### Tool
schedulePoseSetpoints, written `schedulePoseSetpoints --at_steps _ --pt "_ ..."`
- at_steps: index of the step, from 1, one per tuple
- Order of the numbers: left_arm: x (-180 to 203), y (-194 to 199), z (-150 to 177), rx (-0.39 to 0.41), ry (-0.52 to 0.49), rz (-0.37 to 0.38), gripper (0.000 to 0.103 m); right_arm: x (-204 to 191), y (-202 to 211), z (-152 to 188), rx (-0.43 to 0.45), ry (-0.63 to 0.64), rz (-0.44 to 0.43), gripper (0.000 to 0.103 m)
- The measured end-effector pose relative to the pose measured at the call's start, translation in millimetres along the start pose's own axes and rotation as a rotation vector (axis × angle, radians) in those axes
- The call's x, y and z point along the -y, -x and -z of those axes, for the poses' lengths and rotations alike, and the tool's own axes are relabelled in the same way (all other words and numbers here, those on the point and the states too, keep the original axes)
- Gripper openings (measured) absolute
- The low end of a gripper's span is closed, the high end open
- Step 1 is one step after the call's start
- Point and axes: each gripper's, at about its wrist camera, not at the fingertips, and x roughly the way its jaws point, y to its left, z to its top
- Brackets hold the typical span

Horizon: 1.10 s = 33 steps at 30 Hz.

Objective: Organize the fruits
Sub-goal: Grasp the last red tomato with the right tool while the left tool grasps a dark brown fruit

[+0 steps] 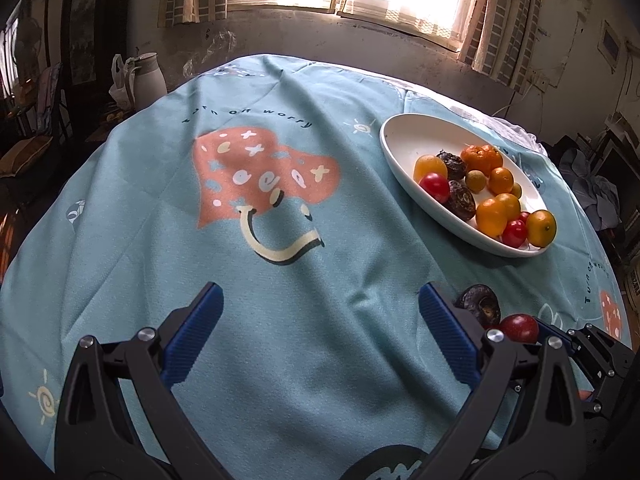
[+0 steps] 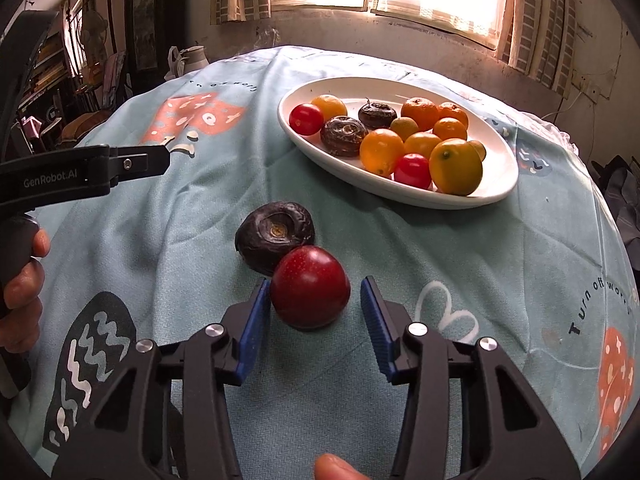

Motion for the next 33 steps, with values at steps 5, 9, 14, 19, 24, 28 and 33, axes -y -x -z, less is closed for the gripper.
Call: schedulePoseSetpoints --at_steps 5,9,14,19,24,28,33 --pt "-1 -1 0 0.005 0.002 -0.002 0.100 -1 0 0 0.002 0.003 -0.002 0.039" --pt "-1 0 0 0.009 0.001 -0.002 0.100 11 15 2 0.028 -0.055 -0.040 0.039" --pt "11 11 2 0.045 -0.060 0.061 0.100 34 39 -1 0.102 -0.165 -0.054 0.039" --pt "57 13 12 0.056 -0.242 0.141 0.098 43 43 -2 0.096 -0.211 -0.045 0.039" --pt "99 2 23 0.038 -0.399 0.141 0.085 51 44 -2 0.081 -0.234 -0.022 0.039" --pt "114 -13 26 -0.006 -0.434 0.148 0.078 59 42 0 0.058 -0.260 -0.019 0.039" --pt "122 -23 29 -0.028 -0.456 0.145 0.077 64 44 0 0.065 -0.273 -0.009 0.039"
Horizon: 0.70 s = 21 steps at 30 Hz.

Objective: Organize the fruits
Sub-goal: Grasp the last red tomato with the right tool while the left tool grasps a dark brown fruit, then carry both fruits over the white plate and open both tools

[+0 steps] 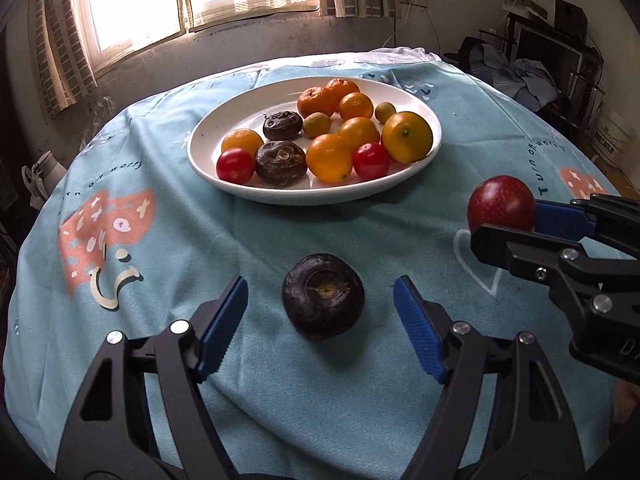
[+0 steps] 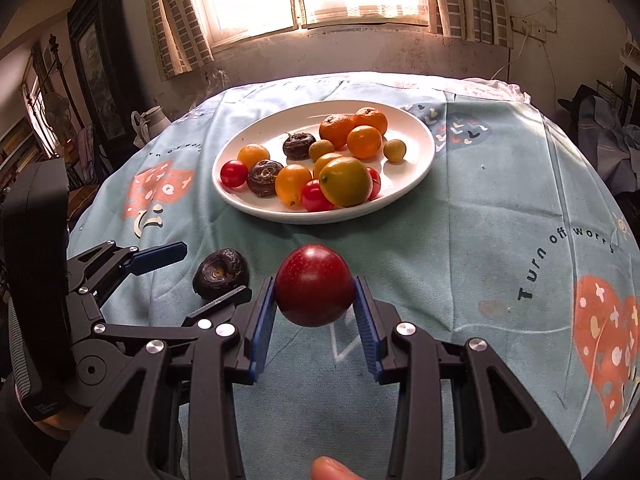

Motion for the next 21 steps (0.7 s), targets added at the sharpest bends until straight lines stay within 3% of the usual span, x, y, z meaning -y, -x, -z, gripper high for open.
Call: schedulePoseSetpoints --at_steps 8,14,18,21 --pt "5 -19 0 -0.058 -0.001 0.016 0.065 13 1 -3 0.003 -0.043 0.014 0.039" --pt "1 -23 -1 -0.064 0.042 0.026 0.063 15 3 -4 0.001 -0.058 -0.003 0.039" --pt "4 -19 2 -0.059 0.037 0.013 0.049 16 6 -5 0.005 -0.062 -0.013 0.039" --pt "6 -14 6 -0.057 0.048 0.006 0.046 16 5 -4 0.002 -0.067 -0.013 0.039"
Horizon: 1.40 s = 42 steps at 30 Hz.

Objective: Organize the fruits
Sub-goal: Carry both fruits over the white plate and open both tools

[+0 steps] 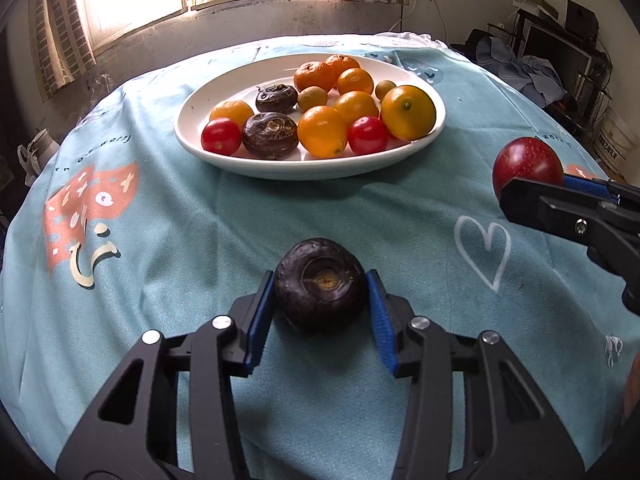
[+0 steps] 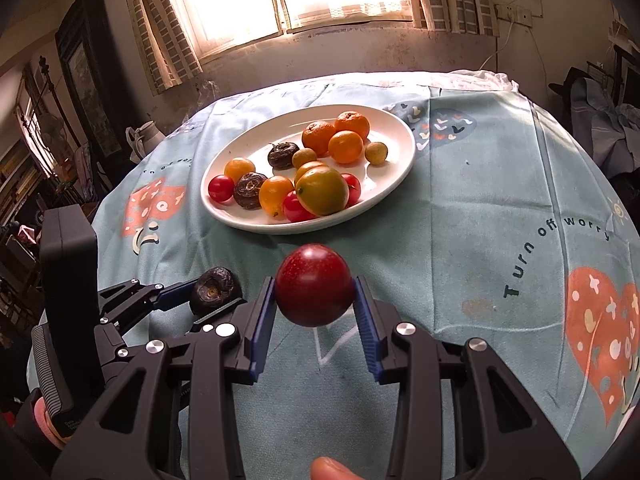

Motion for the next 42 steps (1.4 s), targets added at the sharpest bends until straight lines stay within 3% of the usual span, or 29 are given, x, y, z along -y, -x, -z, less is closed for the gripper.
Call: schedulePoseSetpoints --at_steps 5,11,20,26,31,37,42 --pt "-3 8 5 -0.010 0.053 0.005 0.045 1 -6 2 -0.021 -0.011 -0.010 0.039" --pt "-10 45 20 0.045 0.094 0.013 0.045 -11 -12 12 -0.043 0.022 -0.017 0.039" --pt "-24 89 25 0.123 0.122 0.035 0.045 -34 16 29 0.026 0.064 -0.094 0.039" --pt "-42 103 -26 0.174 0.109 0.070 0.045 -29 38 -16 0.152 0.047 -0.073 0.039" --pt "-53 94 -88 0.214 0.097 0.048 0.045 -18 32 -73 0.204 0.027 -0.055 0.039" --pt "-71 35 -153 0.169 0.126 0.012 0.045 -4 -18 -120 0.163 0.038 -0.015 0.039" --pt "-77 -23 -171 0.087 0.137 -0.001 0.045 1 -66 -124 0.093 0.052 0.000 0.039"
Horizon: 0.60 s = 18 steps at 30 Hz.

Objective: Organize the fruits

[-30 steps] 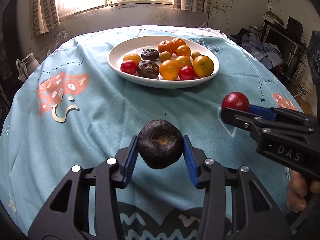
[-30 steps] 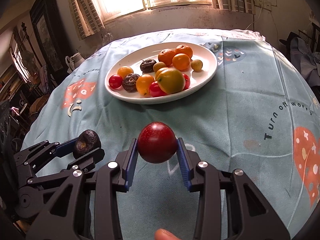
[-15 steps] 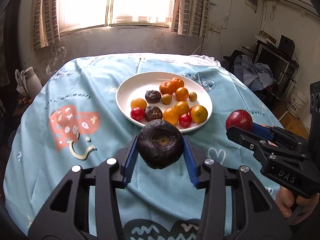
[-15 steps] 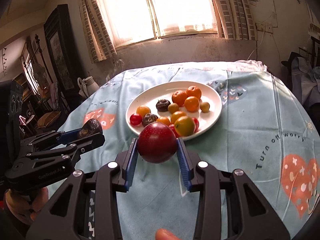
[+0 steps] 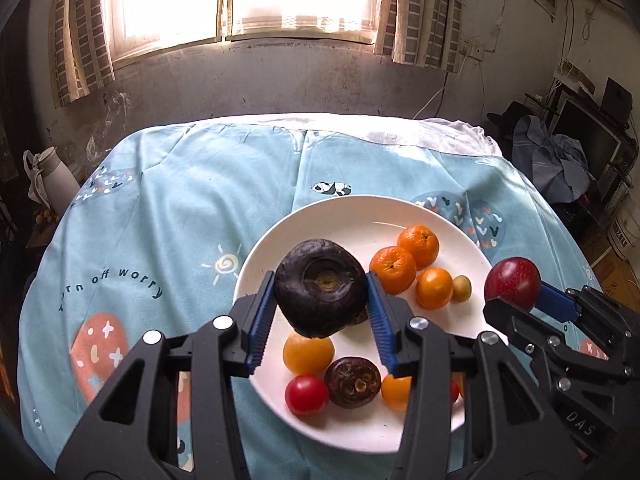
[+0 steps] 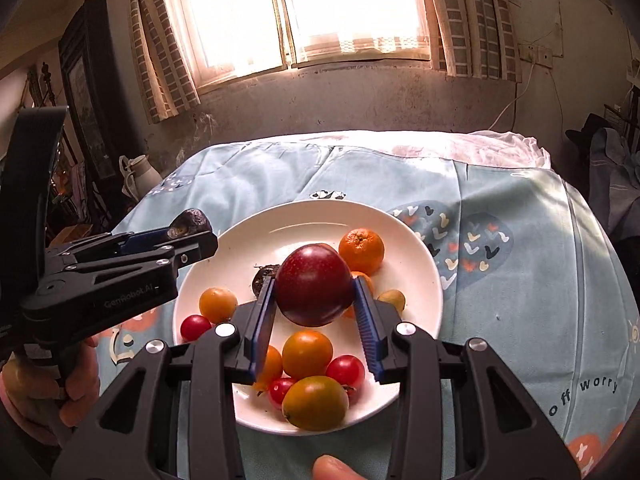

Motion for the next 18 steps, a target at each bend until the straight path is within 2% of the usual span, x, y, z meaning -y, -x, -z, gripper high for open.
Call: schedulePoseSetpoints --at_steps 2,4,5,6,7,9,16,17,18 --pt "-1 -13 1 -0.019 0.001 0.000 0.045 1 -10 3 -0.012 0.003 -0.005 0.039" --pt "-3 -17 3 -0.017 -0.003 -0.013 0.053 -1 -17 5 -0.021 0.012 -0.011 0.040" --pt "-5 -17 5 -0.010 -0.001 -0.030 0.074 -2 -19 5 -0.027 0.020 -0.012 0.040" --pt "-6 -13 6 0.006 0.009 -0.047 0.085 -3 -22 5 -0.030 0.028 -0.005 0.040" --pt "-9 -9 8 0.024 0.019 -0.052 0.086 -5 -22 6 -0.027 0.034 0.001 0.043" --pt "-12 -2 9 0.031 0.025 -0.051 0.088 -7 -20 6 -0.010 0.034 0.003 0.064" --pt "-27 34 24 0.066 0.058 -0.050 0.099 -13 -10 10 -0.007 0.043 -0.029 0.067" --pt "-28 40 26 0.081 0.058 -0.056 0.099 -13 -11 10 -0.005 0.042 -0.025 0.075" --pt "-29 45 28 0.091 0.056 -0.062 0.099 -13 -11 11 -0.003 0.039 -0.018 0.093"
